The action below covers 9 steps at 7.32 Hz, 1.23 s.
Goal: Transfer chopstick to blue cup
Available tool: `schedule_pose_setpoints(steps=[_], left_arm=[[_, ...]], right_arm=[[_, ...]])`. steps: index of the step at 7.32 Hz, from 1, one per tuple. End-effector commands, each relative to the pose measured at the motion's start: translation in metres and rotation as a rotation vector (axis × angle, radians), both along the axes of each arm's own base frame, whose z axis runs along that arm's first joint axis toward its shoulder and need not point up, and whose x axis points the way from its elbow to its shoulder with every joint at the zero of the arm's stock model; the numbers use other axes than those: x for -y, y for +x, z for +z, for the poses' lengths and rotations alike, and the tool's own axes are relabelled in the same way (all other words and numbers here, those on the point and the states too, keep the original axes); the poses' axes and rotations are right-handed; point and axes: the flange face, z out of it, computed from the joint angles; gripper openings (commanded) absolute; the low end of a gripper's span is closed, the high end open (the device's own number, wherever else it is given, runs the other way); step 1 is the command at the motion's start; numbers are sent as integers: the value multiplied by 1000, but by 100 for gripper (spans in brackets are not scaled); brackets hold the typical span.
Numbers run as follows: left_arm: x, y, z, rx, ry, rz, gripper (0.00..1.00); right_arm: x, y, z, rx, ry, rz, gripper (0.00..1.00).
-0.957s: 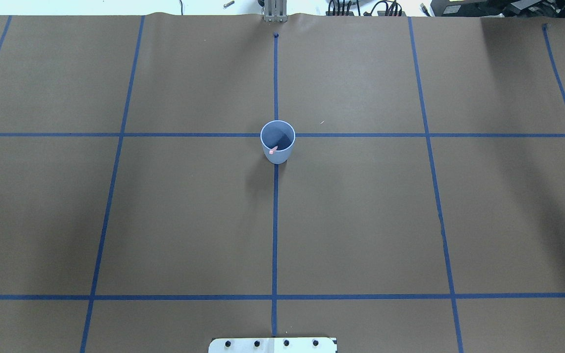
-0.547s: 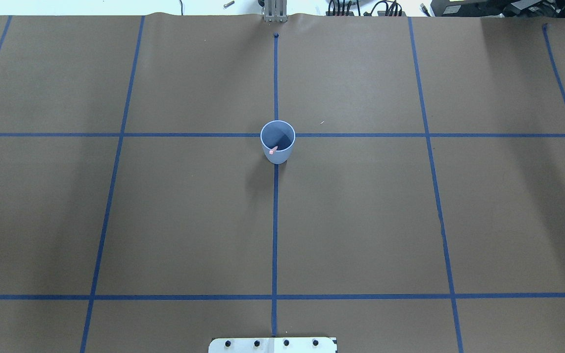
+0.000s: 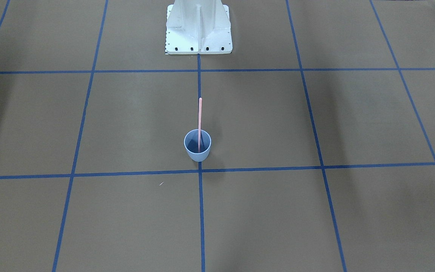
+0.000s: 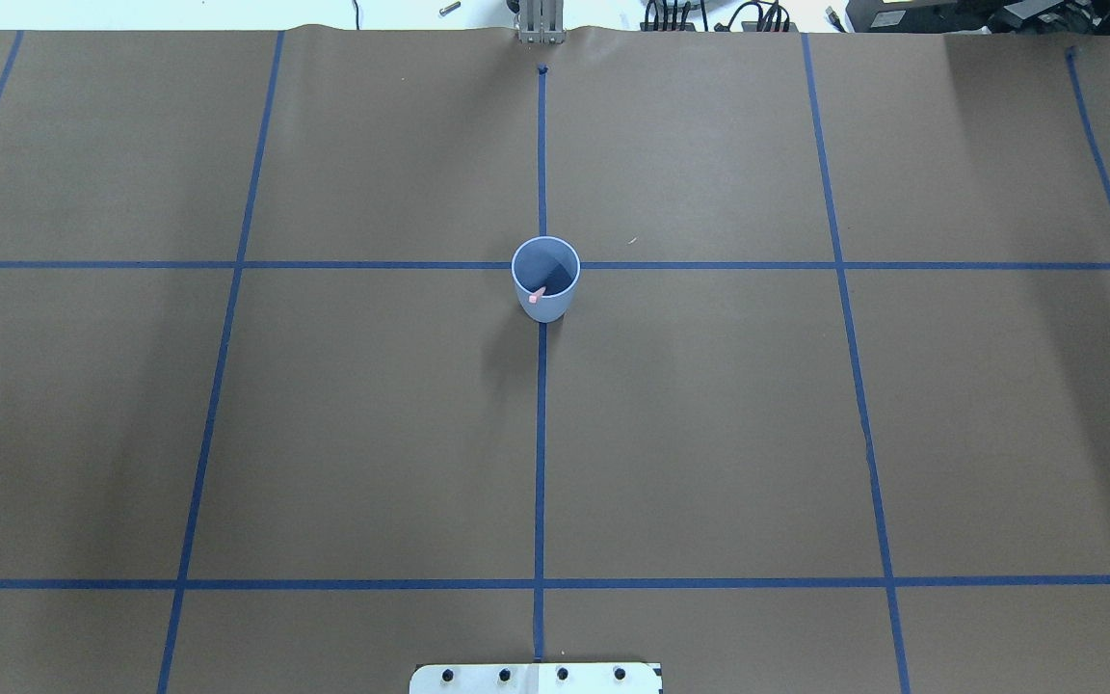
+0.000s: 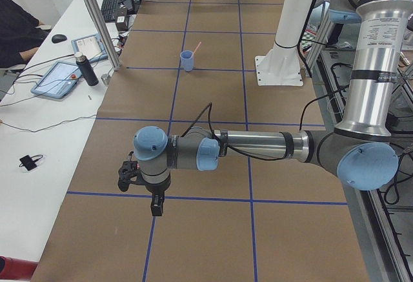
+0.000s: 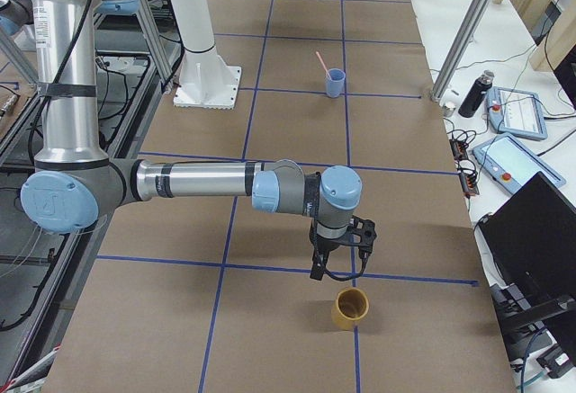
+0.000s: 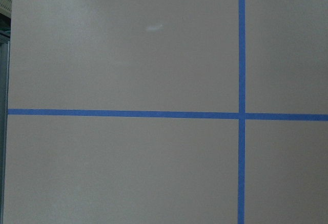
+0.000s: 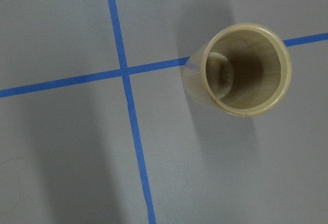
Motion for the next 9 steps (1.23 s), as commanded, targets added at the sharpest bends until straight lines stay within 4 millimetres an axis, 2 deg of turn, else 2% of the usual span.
schedule_pose_setpoints(steps=[1, 2, 9], left_arm=[[0, 0, 0, -1, -5, -4, 98], [0, 0, -1, -1, -3, -4, 98], [0, 0, 1, -2, -7, -4, 98]], right_arm=[[-1, 1, -1, 3, 6, -5, 100], [1, 0, -6, 8, 17, -4, 100], [1, -1, -8, 25, 17, -1, 100]])
